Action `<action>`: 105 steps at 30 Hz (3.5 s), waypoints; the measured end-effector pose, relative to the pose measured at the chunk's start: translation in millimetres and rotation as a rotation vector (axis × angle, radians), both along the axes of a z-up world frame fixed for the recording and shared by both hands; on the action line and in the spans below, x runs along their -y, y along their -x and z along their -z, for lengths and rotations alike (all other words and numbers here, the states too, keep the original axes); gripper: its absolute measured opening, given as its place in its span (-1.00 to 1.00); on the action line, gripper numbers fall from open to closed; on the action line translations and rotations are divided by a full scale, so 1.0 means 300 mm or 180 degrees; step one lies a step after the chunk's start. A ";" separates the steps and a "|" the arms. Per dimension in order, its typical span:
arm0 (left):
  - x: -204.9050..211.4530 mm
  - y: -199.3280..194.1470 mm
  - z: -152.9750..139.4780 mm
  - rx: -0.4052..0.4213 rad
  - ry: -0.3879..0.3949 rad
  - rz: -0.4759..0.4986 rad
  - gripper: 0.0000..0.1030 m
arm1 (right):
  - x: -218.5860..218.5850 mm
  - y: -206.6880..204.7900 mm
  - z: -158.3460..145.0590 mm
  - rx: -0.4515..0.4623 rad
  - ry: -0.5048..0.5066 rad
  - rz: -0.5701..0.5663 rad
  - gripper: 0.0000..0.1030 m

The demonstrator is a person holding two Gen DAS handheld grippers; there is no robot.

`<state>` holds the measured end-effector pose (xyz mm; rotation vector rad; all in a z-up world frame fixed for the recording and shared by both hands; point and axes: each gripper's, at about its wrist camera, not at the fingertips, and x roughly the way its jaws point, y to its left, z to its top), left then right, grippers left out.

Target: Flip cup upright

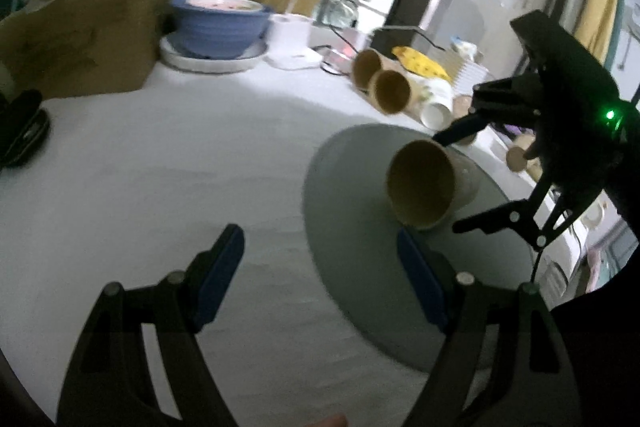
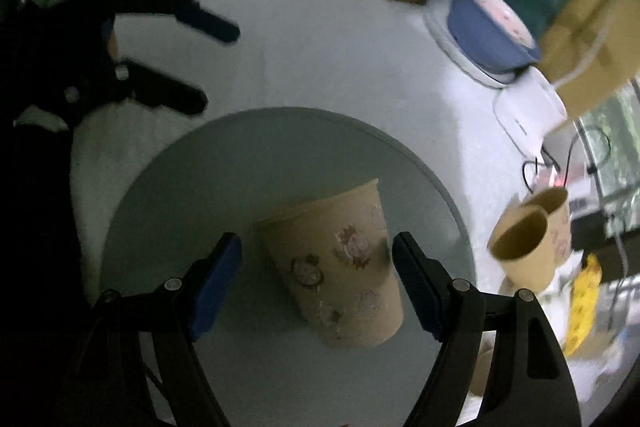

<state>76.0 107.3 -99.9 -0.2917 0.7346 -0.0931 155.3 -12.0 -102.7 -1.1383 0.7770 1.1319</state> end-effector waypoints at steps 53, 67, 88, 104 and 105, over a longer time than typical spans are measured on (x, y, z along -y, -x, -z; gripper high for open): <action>0.097 -0.225 -0.096 0.0258 0.0140 0.0170 0.55 | 0.271 -0.151 -0.028 -0.0242 -0.2546 0.2428 0.39; 0.156 -0.229 -0.088 0.0281 0.0198 0.0278 0.55 | 0.323 -0.108 0.010 -0.0179 -0.2516 0.2557 0.42; 0.254 -0.076 -0.151 0.0497 -0.0081 0.0223 0.61 | 0.408 0.047 -0.009 -0.0026 -0.2465 0.2733 0.62; 0.324 0.097 -0.226 0.0740 -0.0231 0.0148 0.87 | 0.497 0.250 -0.106 0.0273 -0.2666 0.2774 0.63; 0.330 0.113 -0.239 0.0783 -0.0255 0.0143 0.87 | 0.504 0.262 -0.115 0.0300 -0.2689 0.2770 0.63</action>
